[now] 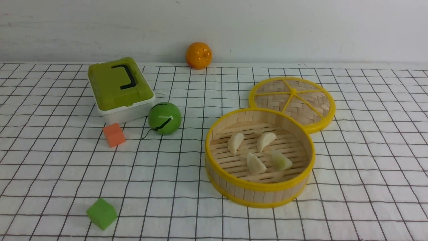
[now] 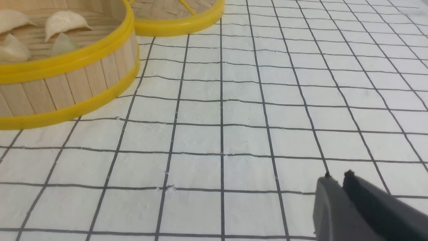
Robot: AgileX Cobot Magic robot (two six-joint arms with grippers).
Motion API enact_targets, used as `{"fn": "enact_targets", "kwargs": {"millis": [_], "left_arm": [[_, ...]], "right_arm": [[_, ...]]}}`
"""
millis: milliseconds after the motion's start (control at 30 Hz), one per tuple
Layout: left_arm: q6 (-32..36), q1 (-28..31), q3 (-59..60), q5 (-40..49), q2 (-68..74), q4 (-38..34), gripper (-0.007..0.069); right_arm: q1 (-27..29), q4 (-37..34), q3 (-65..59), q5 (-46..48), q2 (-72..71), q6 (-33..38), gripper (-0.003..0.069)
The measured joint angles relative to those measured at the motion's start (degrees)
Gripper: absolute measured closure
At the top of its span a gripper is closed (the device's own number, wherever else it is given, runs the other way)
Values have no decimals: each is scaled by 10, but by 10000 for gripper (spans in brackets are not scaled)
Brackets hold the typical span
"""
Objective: Put the dumplings into the steamer on the table with the white tablecloth.
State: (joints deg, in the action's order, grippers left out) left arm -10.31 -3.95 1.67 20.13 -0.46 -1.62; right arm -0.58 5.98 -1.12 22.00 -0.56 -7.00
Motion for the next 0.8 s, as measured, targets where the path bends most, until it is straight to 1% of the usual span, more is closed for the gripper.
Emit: {"fn": "enact_targets", "kwargs": {"millis": [800], "left_arm": [[0, 0, 0, 0, 0, 0, 637]], "right_arm": [[0, 0, 0, 0, 0, 0, 571]]}}
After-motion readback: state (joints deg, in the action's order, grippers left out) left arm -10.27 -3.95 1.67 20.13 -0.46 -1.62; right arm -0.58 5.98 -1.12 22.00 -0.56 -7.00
